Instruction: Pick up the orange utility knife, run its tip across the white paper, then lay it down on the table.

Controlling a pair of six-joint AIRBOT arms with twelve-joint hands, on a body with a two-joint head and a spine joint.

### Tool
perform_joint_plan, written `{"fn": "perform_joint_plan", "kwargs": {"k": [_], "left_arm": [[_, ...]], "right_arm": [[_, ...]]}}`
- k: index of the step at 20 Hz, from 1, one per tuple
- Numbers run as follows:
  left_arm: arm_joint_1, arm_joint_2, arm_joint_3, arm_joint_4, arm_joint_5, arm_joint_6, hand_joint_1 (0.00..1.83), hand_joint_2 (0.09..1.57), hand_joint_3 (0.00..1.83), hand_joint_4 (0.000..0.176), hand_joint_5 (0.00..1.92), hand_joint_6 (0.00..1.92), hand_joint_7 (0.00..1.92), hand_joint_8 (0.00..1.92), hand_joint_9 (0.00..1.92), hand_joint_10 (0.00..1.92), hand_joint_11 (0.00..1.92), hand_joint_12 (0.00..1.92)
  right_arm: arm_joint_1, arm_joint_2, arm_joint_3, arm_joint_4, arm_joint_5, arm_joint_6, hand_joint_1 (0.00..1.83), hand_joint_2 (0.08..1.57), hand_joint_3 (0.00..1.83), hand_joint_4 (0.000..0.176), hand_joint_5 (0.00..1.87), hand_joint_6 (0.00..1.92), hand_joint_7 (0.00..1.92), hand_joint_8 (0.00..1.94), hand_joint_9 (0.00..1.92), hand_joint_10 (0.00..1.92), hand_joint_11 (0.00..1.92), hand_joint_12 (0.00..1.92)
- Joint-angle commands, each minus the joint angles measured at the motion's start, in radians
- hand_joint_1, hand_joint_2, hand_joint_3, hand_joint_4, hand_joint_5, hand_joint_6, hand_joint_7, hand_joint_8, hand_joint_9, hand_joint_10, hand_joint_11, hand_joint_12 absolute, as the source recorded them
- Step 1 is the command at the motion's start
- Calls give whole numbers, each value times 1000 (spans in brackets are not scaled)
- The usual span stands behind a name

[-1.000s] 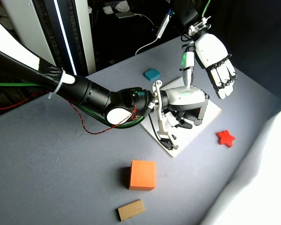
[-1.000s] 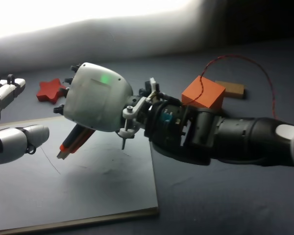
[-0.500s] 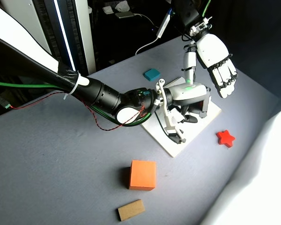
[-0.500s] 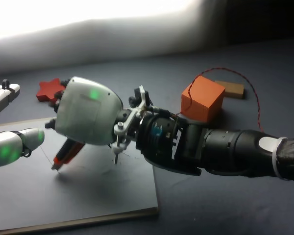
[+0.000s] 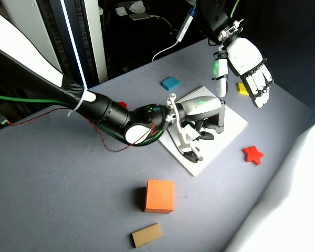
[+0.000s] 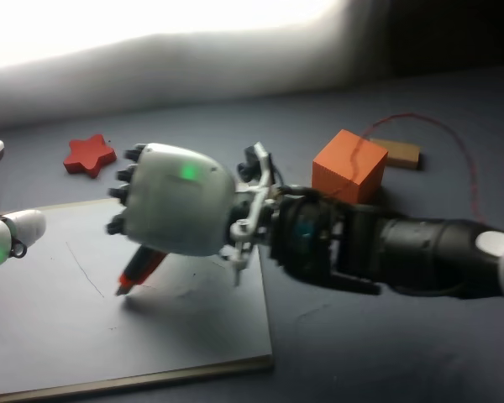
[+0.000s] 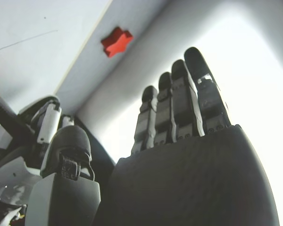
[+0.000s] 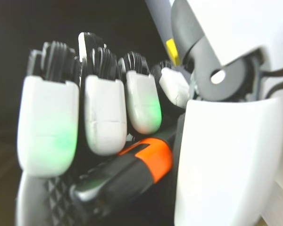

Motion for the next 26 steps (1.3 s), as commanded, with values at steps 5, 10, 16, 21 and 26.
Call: {"fn": "perform_joint_plan", "kwargs": {"k": [5,10,16,21,26], "left_arm": [[-6,6,4,37,-106,-3,0,1284,0,33,63,0,131,3,178,2,0,843],[-6,6,4,37,-106,-3,0,1278,0,41,53,3,131,3,181,5,0,819],[-7,6,2,37,-106,-3,0,1281,1,37,60,3,119,1,177,1,0,824],[-24,3,-20,37,-103,5,0,1280,0,37,66,5,127,6,179,5,0,820],[-70,-6,-80,38,-72,50,0,1271,0,38,59,4,135,6,176,8,0,832]], "right_arm": [[-16,48,0,2,118,4,1476,1015,562,176,1420,1921,1661,1941,1752,1921,1797,1921],[10,130,-113,112,128,3,1478,1005,565,176,1413,1921,1654,1941,1746,1921,1790,1921],[49,332,-408,320,-43,49,1478,1010,572,176,1416,1921,1662,1941,1752,1921,1798,1921],[48,556,-695,470,-301,101,1478,1000,583,176,1380,1921,1663,1941,1751,1921,1791,1921],[31,643,-757,649,-467,99,1489,992,582,176,1397,1921,1651,1941,1736,1921,1780,1921]]}}
